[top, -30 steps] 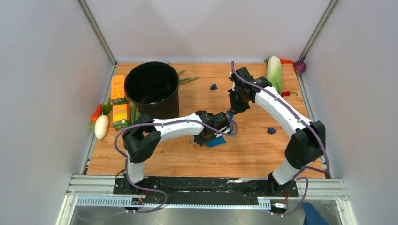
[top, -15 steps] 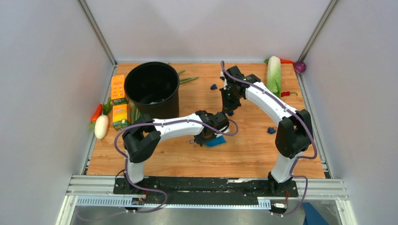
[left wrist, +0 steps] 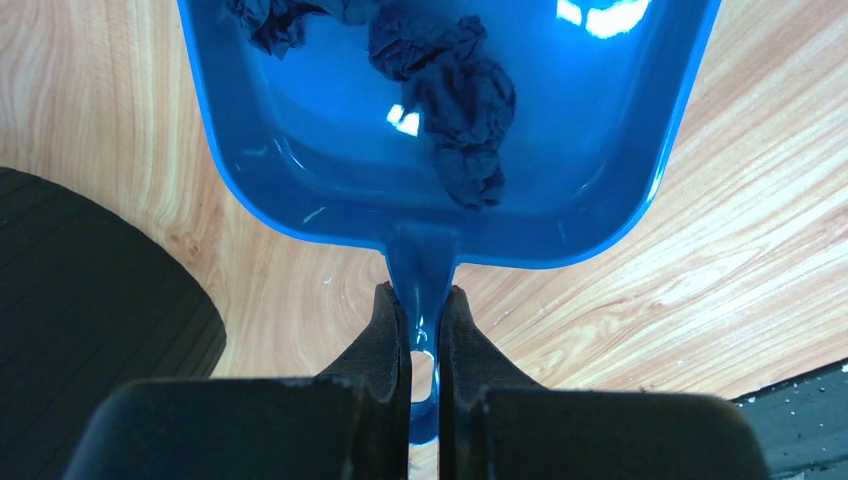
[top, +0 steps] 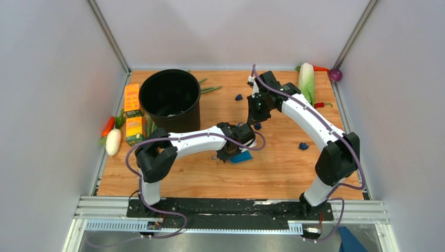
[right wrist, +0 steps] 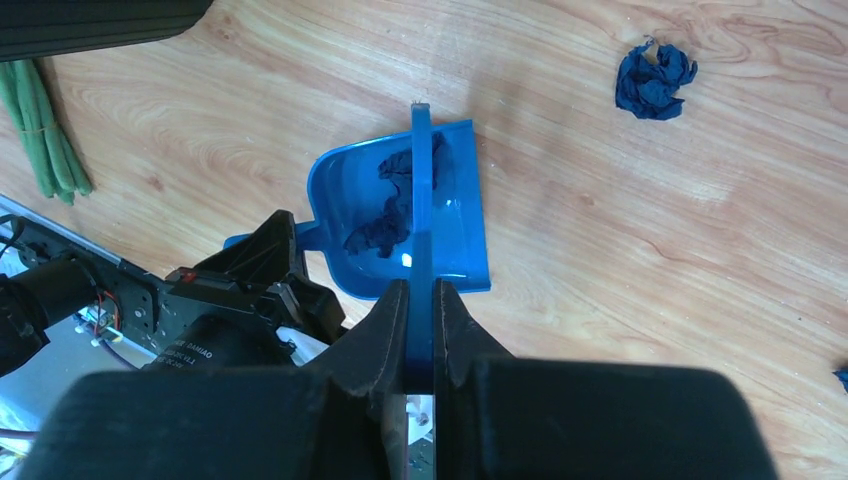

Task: Sweep away the paper scraps from the table

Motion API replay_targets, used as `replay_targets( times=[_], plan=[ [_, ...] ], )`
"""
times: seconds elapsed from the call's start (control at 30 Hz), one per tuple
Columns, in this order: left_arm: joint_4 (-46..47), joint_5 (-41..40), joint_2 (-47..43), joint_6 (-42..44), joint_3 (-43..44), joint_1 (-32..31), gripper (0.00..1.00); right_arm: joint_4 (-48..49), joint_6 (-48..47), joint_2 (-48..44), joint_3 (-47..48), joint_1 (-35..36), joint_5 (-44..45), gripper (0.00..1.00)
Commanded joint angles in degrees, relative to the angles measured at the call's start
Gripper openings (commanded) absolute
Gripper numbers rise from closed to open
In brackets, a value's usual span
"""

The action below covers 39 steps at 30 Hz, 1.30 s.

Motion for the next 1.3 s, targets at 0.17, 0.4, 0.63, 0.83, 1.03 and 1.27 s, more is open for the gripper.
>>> replay_targets(
  times=[0.17,0.4,0.63,0.83,1.03,1.27],
  plan=[
    [0.92,-1.59,-5.58,0.42,0.3,0.62,0.0,-6.24,2.73,-4.07,4.65,-0.06,4.73,0.0],
    [-0.22,-2.47,-7.43,0.07,2.31,0.62,0.0,-8.7,6.68,-5.13,11.68,-1.73,8.95,0.0],
    [-5.13,-2.82,-8.93,-0.28,8.02,0.62,0.0,-10.02,9.76,-8.02,13.01,-3.48,12.55,0.0],
    [-9.35,-2.82,-9.37,-2.57,14.0,0.62,0.0,-10.64,11.52,-12.06,8.8,-5.85,17.91,0.0],
    [-12.78,-2.38,-9.81,-7.66,18.39,0.62,0.0,-11.34,13.01,-16.11,4.66,-8.49,19.06,0.0],
    [-16.38,-1.94,-10.77,-14.85,23.14,0.62,0.0,-11.69,13.71,-19.8,1.23,-9.99,18.27,0.0]
  ],
)
